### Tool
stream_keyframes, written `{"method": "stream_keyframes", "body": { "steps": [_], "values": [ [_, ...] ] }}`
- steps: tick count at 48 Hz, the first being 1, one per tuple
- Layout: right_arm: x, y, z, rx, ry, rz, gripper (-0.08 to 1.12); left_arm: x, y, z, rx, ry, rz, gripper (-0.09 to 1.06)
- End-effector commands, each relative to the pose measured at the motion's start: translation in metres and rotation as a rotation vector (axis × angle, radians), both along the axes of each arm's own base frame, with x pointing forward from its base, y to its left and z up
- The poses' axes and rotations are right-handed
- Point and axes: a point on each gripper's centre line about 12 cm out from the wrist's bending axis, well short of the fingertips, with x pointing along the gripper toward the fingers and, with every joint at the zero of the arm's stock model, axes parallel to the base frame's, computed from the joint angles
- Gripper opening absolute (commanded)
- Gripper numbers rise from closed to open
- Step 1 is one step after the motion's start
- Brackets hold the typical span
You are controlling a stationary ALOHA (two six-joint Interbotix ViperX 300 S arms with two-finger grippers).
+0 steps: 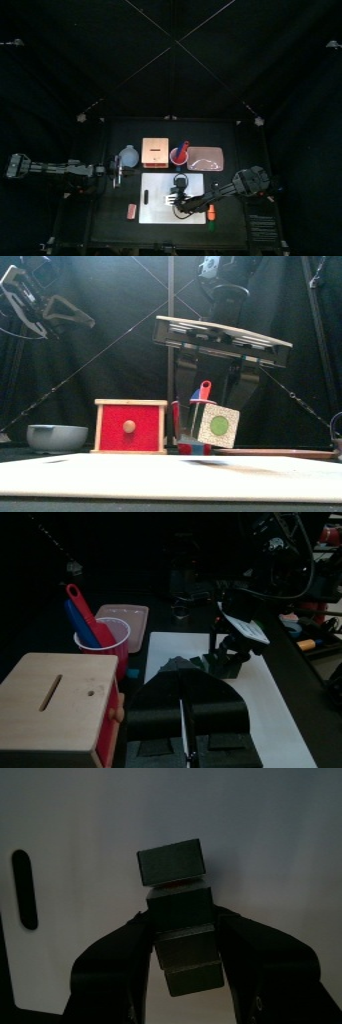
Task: Place sushi on board then cut the sushi with the knife then place the pieces on the plate
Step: Pick knife at handle with right hand
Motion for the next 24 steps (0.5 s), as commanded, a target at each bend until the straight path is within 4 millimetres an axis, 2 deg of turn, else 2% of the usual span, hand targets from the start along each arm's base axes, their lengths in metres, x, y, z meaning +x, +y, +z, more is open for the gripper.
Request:
{"method": "stream_keyframes", "body": {
  "steps": [1, 6, 17, 24],
  "values": [
    [0.0029, 0.0018, 0.0107, 0.013, -0.039, 0.009, 0.62, 0.002, 0.0015, 0.0056, 0.001, -0.017, 0.006, -0.01],
    [0.0011, 0.0013, 0.0068, 0.011, -0.03, 0.011, 0.67, 0.0024, 0.0015, 0.0059, 0.001, -0.017, 0.006, -0.01],
    [0.0004, -0.0007, 0.005, 0.012, -0.027, 0.009, 0.88, 0.002, 0.0012, 0.0056, 0.0, -0.017, 0.005, -0.01],
    [0.0033, 0.0008, 0.0072, 0.024, -0.039, 0.027, 0.91, 0.0018, 0.0015, 0.005, 0.001, -0.015, 0.006, -0.01]
  ]
}}
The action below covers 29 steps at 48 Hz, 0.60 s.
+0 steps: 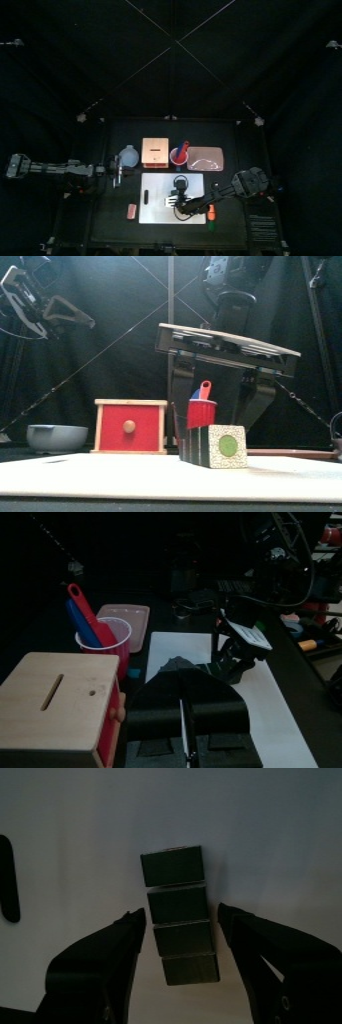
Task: Place sushi on board then cut the sushi with the knife then place the pieces on the plate
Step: Pick knife at handle with right hand
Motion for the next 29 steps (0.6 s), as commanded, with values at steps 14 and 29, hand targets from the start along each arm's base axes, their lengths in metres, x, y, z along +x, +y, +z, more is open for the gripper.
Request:
{"method": "stream_keyframes", "body": {
  "steps": [14, 29],
  "values": [
    [-0.009, -0.004, 0.053, -0.012, -0.09, 0.055, 0.91, 0.001, 0.004, 0.004, -0.001, -0.012, 0.018, -0.01],
    [-0.033, -0.024, 0.12, -0.12, -0.115, 0.308, 0.91, 0.001, 0.004, 0.004, -0.002, -0.012, 0.018, -0.01]
  ]
}}
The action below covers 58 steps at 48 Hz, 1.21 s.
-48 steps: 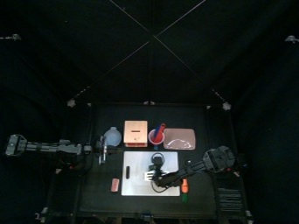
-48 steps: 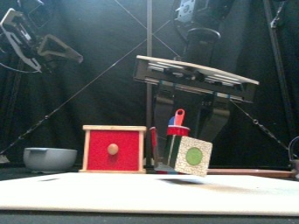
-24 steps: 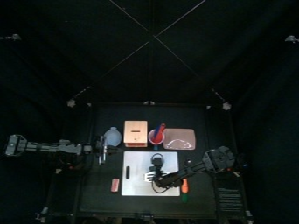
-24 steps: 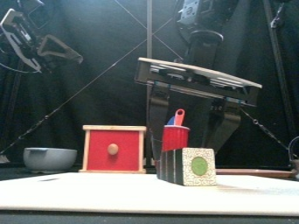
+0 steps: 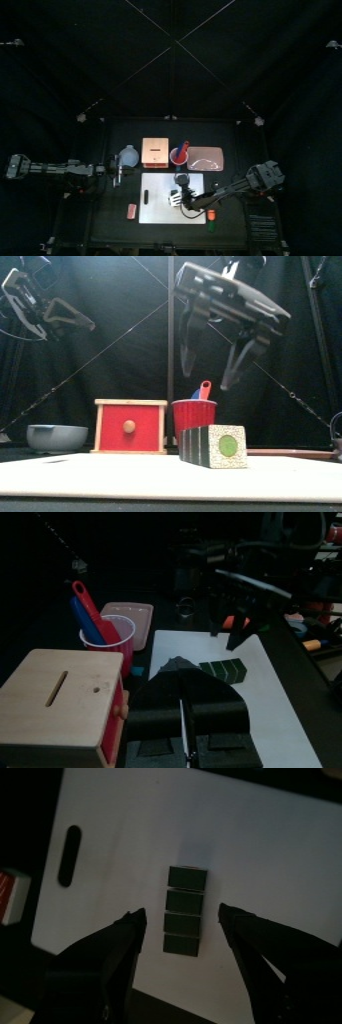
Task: Place sushi on board then cut the sushi with the knife then place the pieces on the plate
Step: Pick knife at handle with right hand
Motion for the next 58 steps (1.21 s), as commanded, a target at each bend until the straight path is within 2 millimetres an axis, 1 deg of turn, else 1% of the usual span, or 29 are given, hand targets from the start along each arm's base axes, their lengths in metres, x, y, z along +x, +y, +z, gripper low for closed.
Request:
{"method": "stream_keyframes", "body": {
  "steps": [1, 9, 14, 22, 28, 29, 33, 41, 49, 58],
  "values": [
    [-0.01, -0.011, 0.043, -0.018, -0.053, 0.065, 0.91, 0.002, 0.001, 0.005, -0.002, -0.016, 0.004, -0.01],
    [-0.022, -0.038, 0.074, -0.066, -0.035, 0.181, 0.91, 0.002, 0.001, 0.005, -0.009, -0.016, 0.007, -0.01],
    [-0.03, -0.06, 0.09, -0.088, -0.018, 0.241, 0.91, 0.001, 0.001, 0.004, -0.012, -0.013, 0.008, -0.01],
    [-0.044, -0.111, 0.119, -0.115, -0.004, 0.312, 0.91, 0.001, 0.002, 0.002, -0.025, -0.01, 0.013, -0.01],
    [-0.056, -0.145, 0.133, -0.13, 0.015, 0.352, 0.91, 0.0, 0.002, 0.001, -0.032, -0.007, 0.017, -0.01],
    [-0.059, -0.154, 0.136, -0.134, 0.024, 0.362, 0.91, 0.0, 0.002, 0.0, -0.032, -0.004, 0.017, -0.01],
    [-0.066, -0.177, 0.138, -0.149, 0.062, 0.398, 0.91, 0.0, 0.002, 0.0, -0.032, -0.004, 0.017, -0.01],
    [-0.073, -0.219, 0.132, -0.152, 0.117, 0.492, 0.91, 0.0, 0.002, -0.001, -0.032, -0.002, 0.017, -0.01],
    [-0.068, -0.243, 0.121, -0.117, 0.139, 0.597, 0.91, -0.001, 0.002, -0.002, -0.034, 0.0, 0.017, -0.01],
    [-0.055, -0.268, 0.105, -0.097, 0.221, 0.685, 0.91, -0.002, 0.002, -0.006, -0.035, 0.01, 0.018, -0.01]
  ]
}}
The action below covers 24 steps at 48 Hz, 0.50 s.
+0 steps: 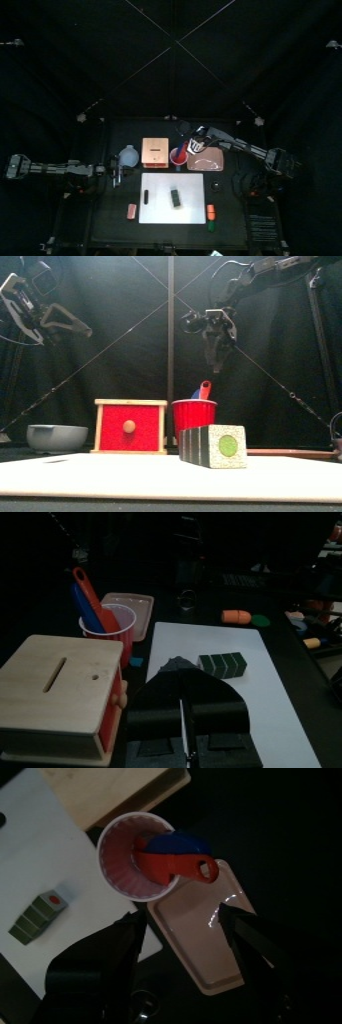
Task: Place sushi on board then cut the sushi with the knife then place the pieces on the plate
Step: Pick knife at handle with right hand
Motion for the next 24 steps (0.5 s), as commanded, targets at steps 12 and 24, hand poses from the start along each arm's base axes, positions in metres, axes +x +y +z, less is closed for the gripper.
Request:
{"method": "stream_keyframes", "body": {
  "steps": [12, 24],
  "values": [
    [0.02, -0.034, -0.002, -0.001, 0.1, 0.068, 0.91, 0.001, 0.001, 0.003, -0.006, -0.01, 0.006, -0.01],
    [0.034, -0.04, -0.012, 0.037, 0.197, 0.084, 0.91, -0.001, 0.004, -0.002, -0.03, -0.001, 0.027, -0.01]
  ]
}}
